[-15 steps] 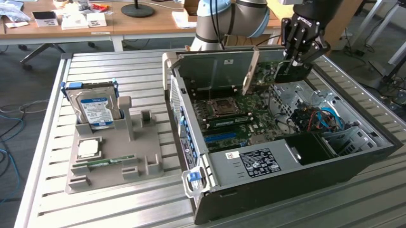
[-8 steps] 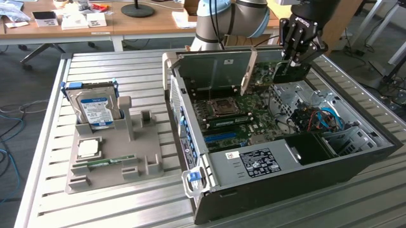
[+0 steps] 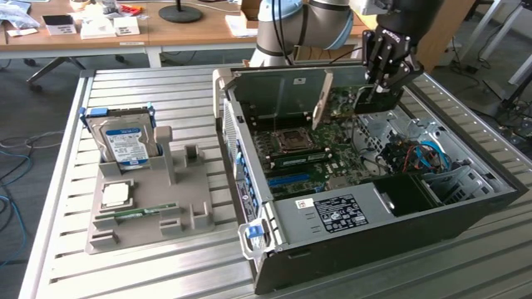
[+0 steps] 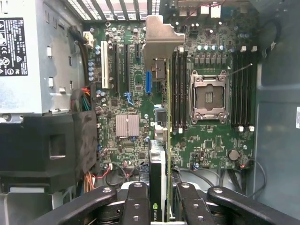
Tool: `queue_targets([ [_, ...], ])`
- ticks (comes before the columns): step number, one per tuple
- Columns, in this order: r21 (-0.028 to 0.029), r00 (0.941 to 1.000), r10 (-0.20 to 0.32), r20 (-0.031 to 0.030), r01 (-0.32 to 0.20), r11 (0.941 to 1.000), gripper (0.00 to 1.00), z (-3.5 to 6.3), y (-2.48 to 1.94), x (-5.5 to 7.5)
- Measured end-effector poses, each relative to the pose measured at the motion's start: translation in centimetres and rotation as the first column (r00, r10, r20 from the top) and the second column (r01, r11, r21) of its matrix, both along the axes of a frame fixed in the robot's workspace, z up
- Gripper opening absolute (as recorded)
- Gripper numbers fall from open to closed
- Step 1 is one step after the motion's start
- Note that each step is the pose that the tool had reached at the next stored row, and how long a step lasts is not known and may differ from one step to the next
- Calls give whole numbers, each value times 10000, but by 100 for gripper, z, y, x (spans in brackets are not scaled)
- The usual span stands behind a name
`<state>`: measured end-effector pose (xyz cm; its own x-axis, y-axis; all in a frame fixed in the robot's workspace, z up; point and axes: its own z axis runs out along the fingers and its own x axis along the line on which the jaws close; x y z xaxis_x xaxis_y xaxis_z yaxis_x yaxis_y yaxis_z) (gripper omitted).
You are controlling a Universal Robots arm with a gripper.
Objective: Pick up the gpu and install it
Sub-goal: 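Insert the gpu into the slot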
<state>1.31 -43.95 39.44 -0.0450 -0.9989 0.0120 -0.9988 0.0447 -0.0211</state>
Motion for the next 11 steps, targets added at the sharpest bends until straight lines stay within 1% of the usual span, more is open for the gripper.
queue_targets([
  [5, 1, 10000, 0, 1, 0, 10000, 27, -92, 0, -41],
  [6, 2, 10000, 1, 2, -1, 10000, 27, -216, 0, -112],
  [11, 1, 10000, -49, 2, 49, 10000, 27, -247, 0, -158],
])
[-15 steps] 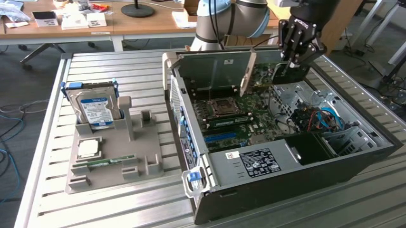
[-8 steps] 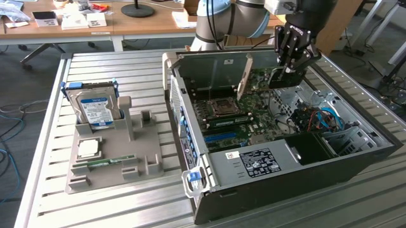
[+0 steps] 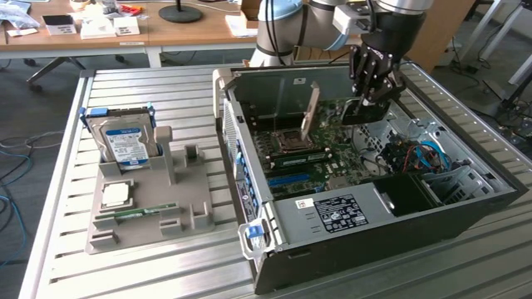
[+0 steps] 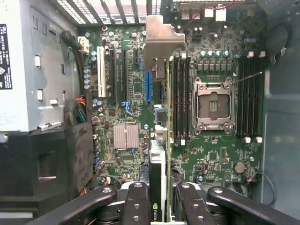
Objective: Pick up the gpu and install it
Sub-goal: 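Insert the gpu into the slot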
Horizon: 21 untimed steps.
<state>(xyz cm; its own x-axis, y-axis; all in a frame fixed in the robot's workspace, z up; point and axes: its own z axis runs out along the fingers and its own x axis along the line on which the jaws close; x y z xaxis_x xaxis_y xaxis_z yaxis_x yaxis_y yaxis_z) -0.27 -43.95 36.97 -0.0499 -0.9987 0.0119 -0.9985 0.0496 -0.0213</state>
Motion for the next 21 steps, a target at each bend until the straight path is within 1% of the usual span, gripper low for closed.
queue_targets([
  [4, -1, 9999, -141, -1, 141, 9999, 27, -34, 0, -11],
  [11, 1, 9999, -154, 0, 154, 9999, 27, -36, -2, -12],
  [14, -1, 9999, -155, -1, 155, 9999, 27, -36, -28, -15],
  [21, 5, 9999, -154, 0, 154, 9999, 27, -151, -36, -54],
])
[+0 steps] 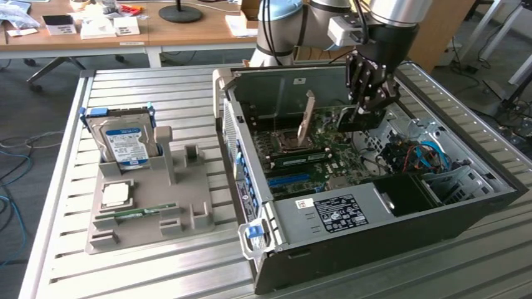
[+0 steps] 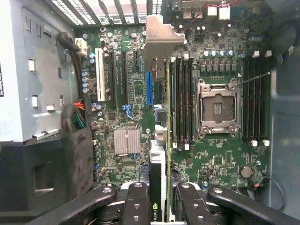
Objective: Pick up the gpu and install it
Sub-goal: 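Insert the gpu into the slot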
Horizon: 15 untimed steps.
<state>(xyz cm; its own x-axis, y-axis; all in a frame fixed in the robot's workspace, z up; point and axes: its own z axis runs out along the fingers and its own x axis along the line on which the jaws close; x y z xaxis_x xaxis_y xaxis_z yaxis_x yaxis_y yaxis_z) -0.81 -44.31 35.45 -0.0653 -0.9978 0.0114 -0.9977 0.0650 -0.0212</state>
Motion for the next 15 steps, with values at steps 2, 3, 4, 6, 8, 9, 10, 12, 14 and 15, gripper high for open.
queue_targets([
  [2, 13, 10000, 1, 0, -1, 10000, 27, -23, 0, -18],
  [3, 31, 10000, 1, -1, -1, 10000, 27, -24, -1, -22],
  [4, 36, 10000, 1, 0, -1, 10000, 27, -25, 0, -22],
  [6, 38, 10000, 1, -1, -1, 10000, 27, -26, 0, -22],
  [8, 39, 10000, 0, 0, 0, 10000, 27, -26, 0, -22],
  [9, 39, 10000, 1, 0, -1, 10000, 27, -26, 0, -22],
  [10, 39, 10000, 1, 0, -1, 10000, 27, -26, 0, -22],
  [12, 39, 10000, 0, -1, 0, 10000, 27, -26, 0, -22],
  [14, 39, 10000, 1, 0, -1, 10000, 27, -26, 0, -22],
  [15, 38, 10000, 0, -1, 0, 10000, 27, -26, 0, -22],
])
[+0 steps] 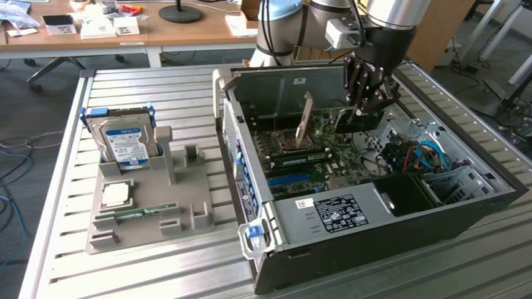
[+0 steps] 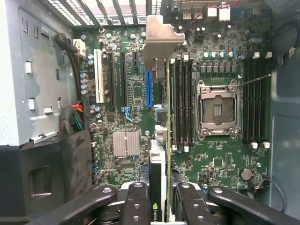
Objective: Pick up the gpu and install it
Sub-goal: 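Insert the gpu into the slot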
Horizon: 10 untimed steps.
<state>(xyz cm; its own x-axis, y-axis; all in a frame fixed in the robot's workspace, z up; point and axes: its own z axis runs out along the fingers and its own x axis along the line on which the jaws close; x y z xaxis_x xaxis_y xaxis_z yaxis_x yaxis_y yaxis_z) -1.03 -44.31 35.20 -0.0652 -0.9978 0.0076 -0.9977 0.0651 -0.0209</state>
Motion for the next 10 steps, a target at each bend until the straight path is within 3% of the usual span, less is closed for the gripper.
queue_targets([
  [10, 1, 10000, 0, 0, 0, 10000, 27, -120, 0, -27],
])
